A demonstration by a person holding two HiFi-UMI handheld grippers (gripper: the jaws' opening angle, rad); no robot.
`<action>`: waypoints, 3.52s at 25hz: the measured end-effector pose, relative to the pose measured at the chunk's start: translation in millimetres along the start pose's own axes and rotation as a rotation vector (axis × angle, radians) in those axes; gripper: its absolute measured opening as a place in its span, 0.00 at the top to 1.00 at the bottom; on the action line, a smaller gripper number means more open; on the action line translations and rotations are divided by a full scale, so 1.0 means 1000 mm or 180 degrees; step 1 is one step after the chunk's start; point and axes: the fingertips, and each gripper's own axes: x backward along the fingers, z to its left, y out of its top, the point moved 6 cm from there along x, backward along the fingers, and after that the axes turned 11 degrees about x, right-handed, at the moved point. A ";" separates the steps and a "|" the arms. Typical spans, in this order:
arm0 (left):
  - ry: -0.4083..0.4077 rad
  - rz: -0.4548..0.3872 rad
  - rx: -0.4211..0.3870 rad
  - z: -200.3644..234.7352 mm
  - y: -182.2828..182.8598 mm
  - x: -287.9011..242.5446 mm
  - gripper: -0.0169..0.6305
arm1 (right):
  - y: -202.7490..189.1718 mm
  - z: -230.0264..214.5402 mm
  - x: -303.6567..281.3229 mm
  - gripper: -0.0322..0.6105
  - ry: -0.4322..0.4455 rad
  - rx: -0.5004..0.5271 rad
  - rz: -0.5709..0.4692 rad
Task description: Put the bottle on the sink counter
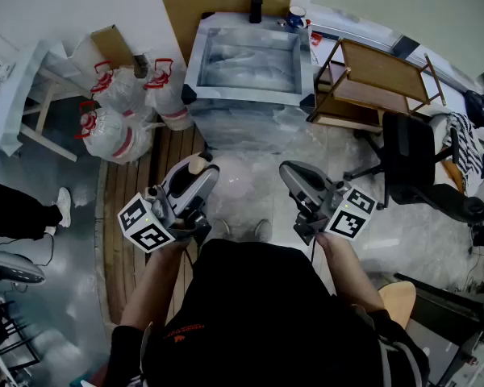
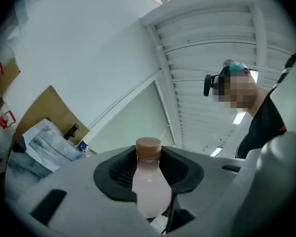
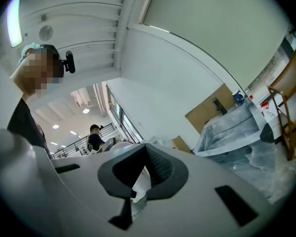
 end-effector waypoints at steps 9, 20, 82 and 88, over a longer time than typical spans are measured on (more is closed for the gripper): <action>0.0031 -0.0001 -0.0020 -0.006 -0.018 -0.018 0.76 | 0.002 -0.016 0.021 0.95 0.0022 -0.0035 0.0021; 0.0160 -0.0110 -0.0031 -0.010 -0.045 -0.037 0.76 | 0.008 -0.041 0.053 0.95 0.0128 -0.0094 0.0068; 0.0222 0.0318 0.0478 0.415 0.211 -0.187 0.76 | 0.074 -0.331 -0.267 0.95 -0.0671 -0.0316 0.0293; 0.0275 0.0368 0.0431 0.435 0.212 -0.202 0.76 | 0.075 -0.349 -0.271 0.95 -0.0677 -0.0314 0.0351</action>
